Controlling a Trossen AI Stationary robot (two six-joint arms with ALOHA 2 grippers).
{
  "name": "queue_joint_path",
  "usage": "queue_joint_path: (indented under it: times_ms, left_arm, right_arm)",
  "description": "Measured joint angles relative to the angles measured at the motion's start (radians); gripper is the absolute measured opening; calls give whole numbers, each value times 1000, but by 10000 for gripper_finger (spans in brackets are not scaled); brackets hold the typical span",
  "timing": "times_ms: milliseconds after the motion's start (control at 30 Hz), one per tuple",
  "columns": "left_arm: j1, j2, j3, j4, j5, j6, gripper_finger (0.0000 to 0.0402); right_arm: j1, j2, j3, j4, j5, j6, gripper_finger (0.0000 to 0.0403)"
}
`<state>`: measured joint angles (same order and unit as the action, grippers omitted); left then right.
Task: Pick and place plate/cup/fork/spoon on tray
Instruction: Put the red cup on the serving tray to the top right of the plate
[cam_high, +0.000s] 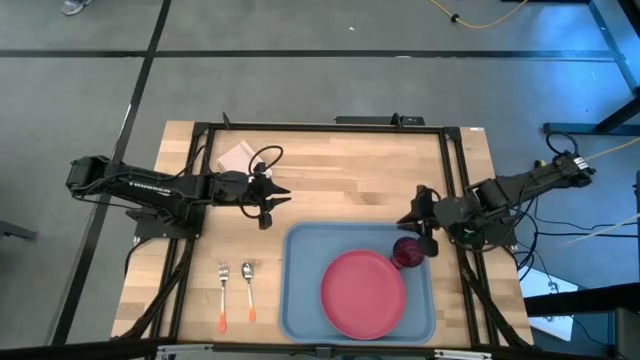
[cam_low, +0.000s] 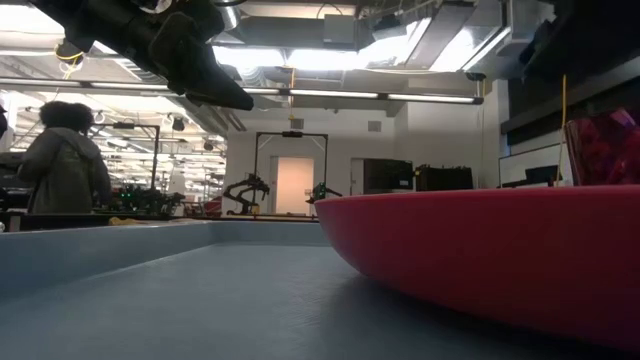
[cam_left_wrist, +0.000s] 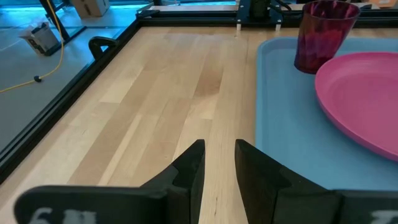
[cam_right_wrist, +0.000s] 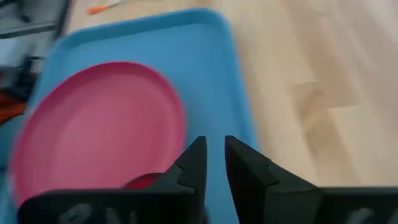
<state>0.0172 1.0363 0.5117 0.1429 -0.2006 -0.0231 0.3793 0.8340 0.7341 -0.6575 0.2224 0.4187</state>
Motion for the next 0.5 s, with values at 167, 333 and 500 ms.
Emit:
queue_joint_path:
  times_ms: [167, 333, 500]
  left_arm:
    - [0, 0, 0, 0, 0, 0, 82]
    - [0, 0, 0, 0, 0, 0, 82]
    - [0, 0, 0, 0, 0, 0, 82]
  right_arm:
    - [59, 61, 51, -22, -14, 67, 36]
    - [151, 190, 125, -116, -29, 197, 33]
    - [240, 327, 249, -154, -38, 210, 32]
